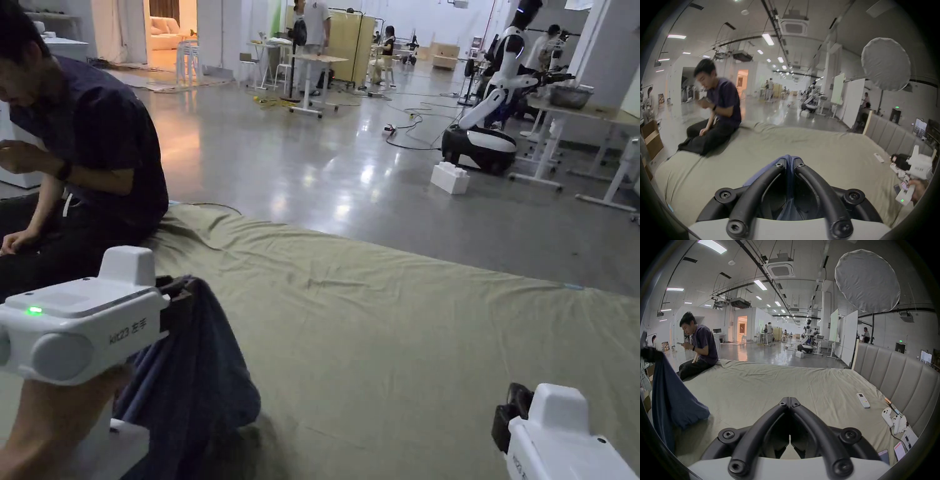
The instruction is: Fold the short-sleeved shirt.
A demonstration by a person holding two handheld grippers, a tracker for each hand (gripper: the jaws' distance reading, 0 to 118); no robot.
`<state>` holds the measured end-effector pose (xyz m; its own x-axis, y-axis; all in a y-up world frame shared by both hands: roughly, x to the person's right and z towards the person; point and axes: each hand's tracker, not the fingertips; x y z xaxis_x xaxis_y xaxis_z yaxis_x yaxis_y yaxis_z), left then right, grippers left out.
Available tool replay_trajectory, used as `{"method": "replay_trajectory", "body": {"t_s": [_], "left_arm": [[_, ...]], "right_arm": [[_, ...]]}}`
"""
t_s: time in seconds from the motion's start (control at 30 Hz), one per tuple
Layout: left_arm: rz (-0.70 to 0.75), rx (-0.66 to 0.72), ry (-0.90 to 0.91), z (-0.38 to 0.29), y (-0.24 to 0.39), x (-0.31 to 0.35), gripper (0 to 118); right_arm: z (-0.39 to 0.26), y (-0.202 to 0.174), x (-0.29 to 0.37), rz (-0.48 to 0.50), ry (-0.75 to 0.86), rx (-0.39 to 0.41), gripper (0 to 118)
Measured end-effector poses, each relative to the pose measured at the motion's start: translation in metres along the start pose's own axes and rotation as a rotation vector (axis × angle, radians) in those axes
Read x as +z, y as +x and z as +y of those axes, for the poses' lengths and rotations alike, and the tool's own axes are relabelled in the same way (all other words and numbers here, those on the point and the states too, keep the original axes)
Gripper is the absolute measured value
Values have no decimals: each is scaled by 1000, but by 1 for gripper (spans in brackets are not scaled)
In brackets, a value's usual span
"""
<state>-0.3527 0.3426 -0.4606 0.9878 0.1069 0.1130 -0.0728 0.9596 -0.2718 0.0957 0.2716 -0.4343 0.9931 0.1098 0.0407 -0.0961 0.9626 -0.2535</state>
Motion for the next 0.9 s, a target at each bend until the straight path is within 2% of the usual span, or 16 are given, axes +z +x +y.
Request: {"method": "replay_trajectory", "body": {"t_s": [0.23,0.43,0.67,0.9], "left_arm": [[-200,-71,56,52,107,-18,7],[-349,-125,12,50,192,-53,7],[-480,-126,-173,-23,271,-87,7],[-515,-123,-351,-114,299,-99,8]], "right_arm": [[8,35,19,-55,39,-16,0],[7,73,34,-125,48,-38,0],[-6,110,47,-197,24,-61,0],[-25,128,48,-226,-24,-72,0]]}}
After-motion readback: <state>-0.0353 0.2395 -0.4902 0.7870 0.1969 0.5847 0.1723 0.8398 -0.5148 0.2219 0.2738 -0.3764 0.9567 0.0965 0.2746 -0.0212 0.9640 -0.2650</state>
